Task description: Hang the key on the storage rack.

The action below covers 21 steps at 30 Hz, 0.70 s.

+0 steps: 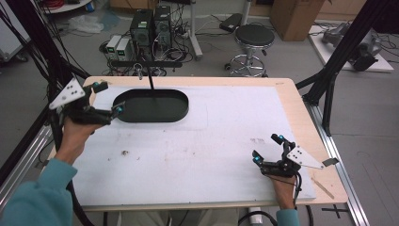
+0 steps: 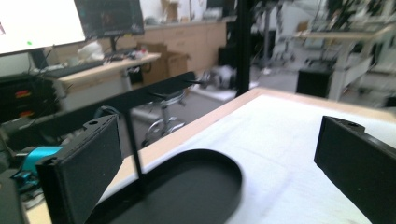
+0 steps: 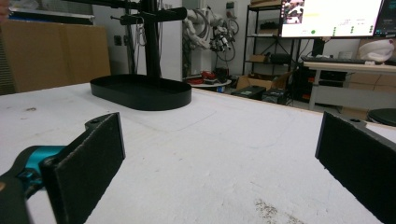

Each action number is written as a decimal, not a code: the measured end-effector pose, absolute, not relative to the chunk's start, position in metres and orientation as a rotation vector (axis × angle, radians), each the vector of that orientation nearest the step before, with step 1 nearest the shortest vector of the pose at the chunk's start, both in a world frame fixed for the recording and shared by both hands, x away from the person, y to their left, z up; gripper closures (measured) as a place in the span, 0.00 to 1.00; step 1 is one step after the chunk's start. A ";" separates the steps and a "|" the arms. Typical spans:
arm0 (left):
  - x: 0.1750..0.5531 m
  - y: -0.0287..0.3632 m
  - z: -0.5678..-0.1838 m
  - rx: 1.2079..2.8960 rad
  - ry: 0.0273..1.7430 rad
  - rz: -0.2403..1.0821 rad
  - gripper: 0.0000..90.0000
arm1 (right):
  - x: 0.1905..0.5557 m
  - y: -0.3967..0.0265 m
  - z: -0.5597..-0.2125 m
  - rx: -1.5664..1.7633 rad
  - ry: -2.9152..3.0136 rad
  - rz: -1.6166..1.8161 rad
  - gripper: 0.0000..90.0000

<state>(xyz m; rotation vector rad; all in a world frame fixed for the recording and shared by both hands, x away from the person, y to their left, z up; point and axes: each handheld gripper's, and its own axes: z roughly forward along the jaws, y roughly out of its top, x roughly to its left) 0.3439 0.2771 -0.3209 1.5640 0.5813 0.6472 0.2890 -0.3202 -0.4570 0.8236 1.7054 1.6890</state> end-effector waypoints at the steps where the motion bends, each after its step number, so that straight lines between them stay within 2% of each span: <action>1: 0.337 0.278 -0.326 1.553 0.575 0.645 0.02 | 0.289 -0.320 -0.457 0.824 1.705 1.688 0.01; 7: 0.311 0.281 -0.350 1.531 0.570 0.630 0.02 | 0.289 -0.320 -0.457 0.821 1.703 1.684 0.01; 12: 0.284 0.282 -0.388 1.517 0.574 0.641 0.02 | 0.289 -0.320 -0.457 0.820 1.706 1.679 0.01; 21: 0.265 0.283 -0.445 1.475 0.626 0.617 0.02 | 0.289 -0.319 -0.457 0.811 1.705 1.680 0.01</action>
